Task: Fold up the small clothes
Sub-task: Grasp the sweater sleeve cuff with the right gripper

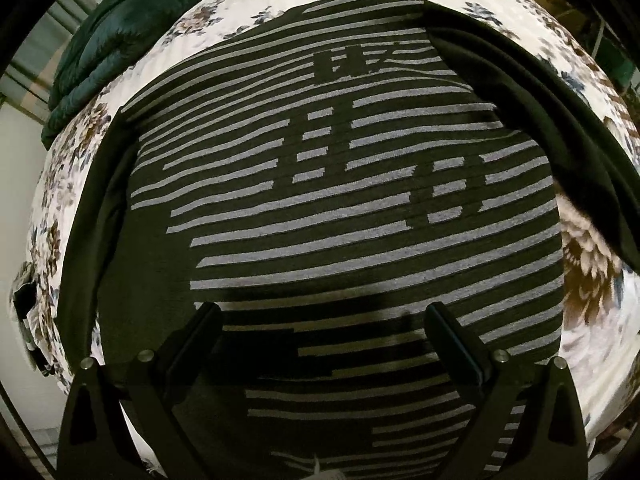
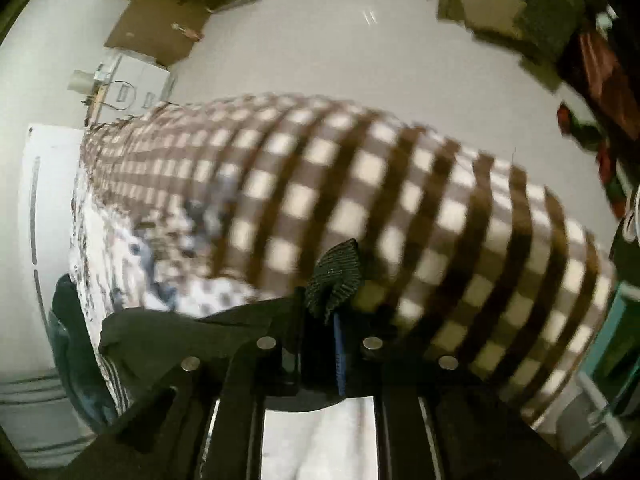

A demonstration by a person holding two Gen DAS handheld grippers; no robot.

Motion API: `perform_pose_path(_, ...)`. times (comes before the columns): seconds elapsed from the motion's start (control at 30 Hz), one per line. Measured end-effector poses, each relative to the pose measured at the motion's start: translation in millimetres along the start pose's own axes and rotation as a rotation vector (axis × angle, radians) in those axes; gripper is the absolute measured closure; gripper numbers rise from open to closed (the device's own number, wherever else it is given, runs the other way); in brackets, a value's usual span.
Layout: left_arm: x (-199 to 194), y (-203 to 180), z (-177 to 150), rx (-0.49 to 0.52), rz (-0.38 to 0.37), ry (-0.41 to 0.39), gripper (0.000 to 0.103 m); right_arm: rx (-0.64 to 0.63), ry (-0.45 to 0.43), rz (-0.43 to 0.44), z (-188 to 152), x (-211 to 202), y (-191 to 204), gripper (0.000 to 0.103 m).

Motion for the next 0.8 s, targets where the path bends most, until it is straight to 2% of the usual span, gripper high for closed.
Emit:
perform_pose_path(0.07, -1.0, 2.7, 0.3, -0.003, 0.000, -0.003, 0.000, -0.016, -0.050, 0.025, 4.3, -23.8, 19.9, 0.093)
perform_pose_path(0.13, -1.3, 6.0, 0.9, -0.005, -0.003, -0.004, 0.000, -0.022, -0.140, 0.025, 23.6, -51.8, 34.3, 0.093)
perform_pose_path(0.17, -1.6, 7.1, 1.4, -0.006, -0.004, -0.006, 0.000, -0.021, -0.158, 0.026, 34.2, -57.5, 36.2, 0.091)
perform_pose_path(0.2, -2.2, 8.5, 2.1, -0.007, -0.004, -0.009, 0.000, -0.017, -0.164, 0.021, 47.1, -60.2, 37.2, 0.082)
perform_pose_path(0.23, -2.8, 9.6, 2.9, -0.009, -0.005, -0.014, 0.000, -0.007, -0.149, 0.011, 56.5, -57.9, 34.6, 0.074)
perform_pose_path(0.27, -3.4, 10.4, 3.8, -0.010, -0.006, -0.018, 0.000, 0.018, -0.121, -0.025, 65.2, -53.7, 24.6, 0.059)
perform_pose_path(0.3, -3.7, 11.1, 4.8, -0.012, -0.006, -0.022, 0.000, 0.045, -0.110, -0.041, 68.8, -51.9, 15.0, 0.054)
perform_pose_path(0.37, -3.5, 11.8, 6.9, -0.015, -0.006, -0.027, 0.000, 0.080, -0.095, -0.036, 69.4, -48.4, 4.8, 0.054)
perform_pose_path(0.4, -2.5, 12.2, 8.1, -0.017, -0.005, -0.029, 0.000, 0.087, -0.089, -0.035, 64.0, -47.8, -3.1, 0.049)
perform_pose_path(0.5, -1.5, 11.4, 10.0, -0.018, -0.007, -0.029, 0.000, 0.142, -0.056, 0.039, 48.3, -31.8, -22.3, 0.043)
perform_pose_path(0.63, -0.9, 8.5, 14.9, -0.005, -0.005, -0.035, 0.000, 0.228, -0.027, 0.169, 33.8, 4.4, -31.3, 0.043)
perform_pose_path(0.7, -0.7, 7.3, 15.5, 0.003, -0.003, -0.038, 0.000, 0.274, -0.008, 0.181, 33.0, 23.0, -34.0, 0.043)
perform_pose_path(0.77, -0.4, 7.1, 16.6, 0.006, -0.002, -0.038, 0.000, 0.311, -0.050, 0.193, 35.2, 28.4, -34.6, 0.045)
perform_pose_path(0.8, -0.2, 7.5, 16.6, 0.006, -0.002, -0.038, 0.000, 0.315, -0.093, 0.190, 36.3, 25.1, -33.1, 0.064)
Point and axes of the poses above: each gripper's, at about its wrist camera, not at the fingertips, and x roughly the way its jaws point, y to its left, z to its top, the point moved 7 cm from there along x, roughly the way its jaws point, and after that the axes turned 7 degrees about y, right-handed, at the moved point
